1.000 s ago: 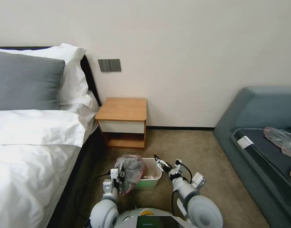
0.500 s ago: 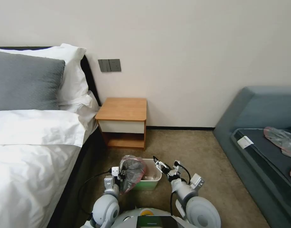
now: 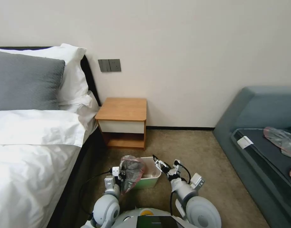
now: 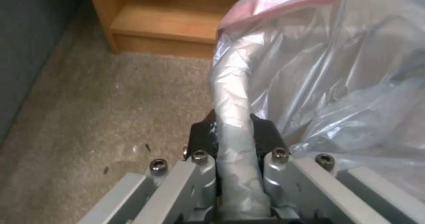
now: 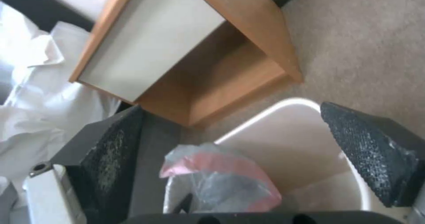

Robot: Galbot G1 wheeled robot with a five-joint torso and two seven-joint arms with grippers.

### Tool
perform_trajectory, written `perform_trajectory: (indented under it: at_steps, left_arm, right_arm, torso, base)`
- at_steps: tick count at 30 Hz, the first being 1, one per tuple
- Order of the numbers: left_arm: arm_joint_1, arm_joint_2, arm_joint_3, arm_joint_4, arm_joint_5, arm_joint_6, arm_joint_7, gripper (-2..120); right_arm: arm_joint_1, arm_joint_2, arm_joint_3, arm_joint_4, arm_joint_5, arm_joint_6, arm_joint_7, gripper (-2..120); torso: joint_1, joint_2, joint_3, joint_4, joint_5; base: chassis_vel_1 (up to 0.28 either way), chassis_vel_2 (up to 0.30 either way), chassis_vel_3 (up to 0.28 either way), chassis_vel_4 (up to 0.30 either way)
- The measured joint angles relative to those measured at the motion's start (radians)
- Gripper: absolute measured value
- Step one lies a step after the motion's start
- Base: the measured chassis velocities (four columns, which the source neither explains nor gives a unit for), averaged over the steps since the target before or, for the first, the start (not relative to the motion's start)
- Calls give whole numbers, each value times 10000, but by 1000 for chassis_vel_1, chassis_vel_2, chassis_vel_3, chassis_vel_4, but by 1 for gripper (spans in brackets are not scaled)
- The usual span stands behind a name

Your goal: Pick up the garbage bag from the table and place it over the trash can.

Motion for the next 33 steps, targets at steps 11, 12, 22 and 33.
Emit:
perform_trajectory:
  at_steps: [11,12,22,33]
  left_arm:
    - [651,48,-619,-496,1376,-2947,1230,6]
    - [700,53,-679,-629,1475,-3094,1324,6]
    - [1123,270,-1041,-1548,1644,-3412,1664,6]
    - [1500,260,-1114,-1846,1961,-3669,1890,6]
  right_arm:
    - [449,-461,-867,-352,-3094,-862,-2012,100]
    - [594,-503,-1101,-549,-3562,-897,-2300,100]
    - [1943,-281,-2121,-1800,-5404,-497,-2308,100]
    - [2497,98,-2682,-2284,-5384,-198,-2178,87]
  torso:
    - [0,-1,1,3,6]
    - [1,0,1,3,7]
    - [1,0,1,4,8]
    - [0,-1,0,4,8]
  base:
    - [0,0,0,0]
    - [0,0,0,0]
    - [0,0,0,0]
    - [0,0,0,0]
